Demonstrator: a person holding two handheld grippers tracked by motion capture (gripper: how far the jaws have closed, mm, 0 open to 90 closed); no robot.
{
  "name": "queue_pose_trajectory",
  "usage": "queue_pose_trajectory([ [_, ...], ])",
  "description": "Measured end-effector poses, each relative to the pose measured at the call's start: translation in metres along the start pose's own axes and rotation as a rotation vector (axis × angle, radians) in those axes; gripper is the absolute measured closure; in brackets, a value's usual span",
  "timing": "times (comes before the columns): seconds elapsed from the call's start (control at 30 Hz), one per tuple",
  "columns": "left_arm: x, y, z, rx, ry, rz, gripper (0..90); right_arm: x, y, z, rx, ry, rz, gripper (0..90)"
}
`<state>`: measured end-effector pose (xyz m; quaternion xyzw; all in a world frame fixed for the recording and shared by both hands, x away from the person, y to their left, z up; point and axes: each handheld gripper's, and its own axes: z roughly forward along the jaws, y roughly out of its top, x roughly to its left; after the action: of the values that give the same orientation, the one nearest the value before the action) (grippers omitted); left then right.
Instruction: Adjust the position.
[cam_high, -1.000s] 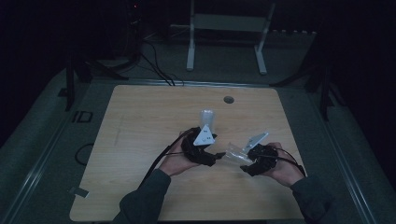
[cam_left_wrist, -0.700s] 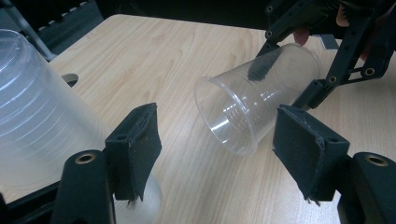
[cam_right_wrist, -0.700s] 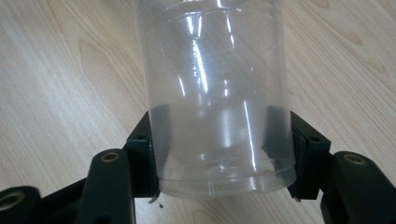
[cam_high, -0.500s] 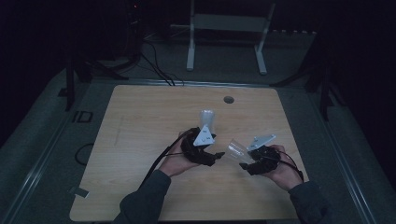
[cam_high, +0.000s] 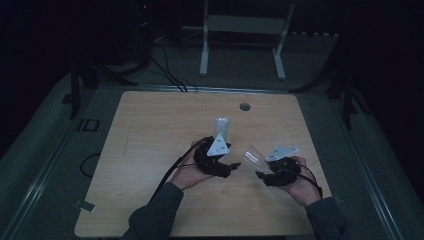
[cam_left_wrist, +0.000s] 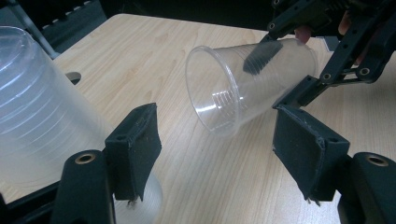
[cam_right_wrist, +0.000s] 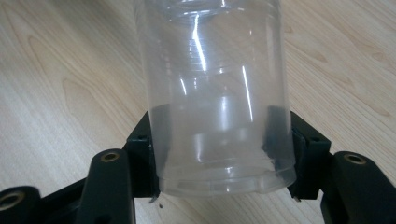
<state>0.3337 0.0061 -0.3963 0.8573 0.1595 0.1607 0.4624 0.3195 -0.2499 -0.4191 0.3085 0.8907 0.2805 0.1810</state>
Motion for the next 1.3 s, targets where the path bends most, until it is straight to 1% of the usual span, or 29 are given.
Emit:
queue_pose_trajectory([
  [0.3, -0.0005, 0.0002, 0.0006, -0.01, 0.008, -0.011, 31.3, -0.0003, -0.0058, 0.0006, -0.065, -0.016, 0.052, 41.2],
  [0.6, -0.0001, 0.0005, -0.0002, -0.014, 0.012, -0.019, 31.3, -0.0001, -0.0081, 0.0001, -0.132, -0.031, 0.085, 41.1],
  [0.83, -0.0001, 0.0002, -0.0003, -0.017, 0.016, -0.028, 31.3, 0.0012, -0.009, 0.0001, -0.167, -0.037, 0.11, 41.2],
  [1.07, 0.0007, 0.0004, 0.0004, -0.019, 0.022, -0.044, 31.3, 0.0005, -0.0094, -0.004, -0.225, -0.056, 0.143, 41.2],
  [1.13, 0.0007, 0.0004, 0.0009, -0.019, 0.028, -0.051, 31.4, 0.0002, -0.0094, -0.0048, -0.235, -0.057, 0.147, 41.2],
  [1.3, 0.0009, 0.0004, 0.0015, -0.025, 0.025, -0.065, 31.4, 0.0013, -0.0095, -0.0058, -0.258, -0.063, 0.157, 41.2],
])
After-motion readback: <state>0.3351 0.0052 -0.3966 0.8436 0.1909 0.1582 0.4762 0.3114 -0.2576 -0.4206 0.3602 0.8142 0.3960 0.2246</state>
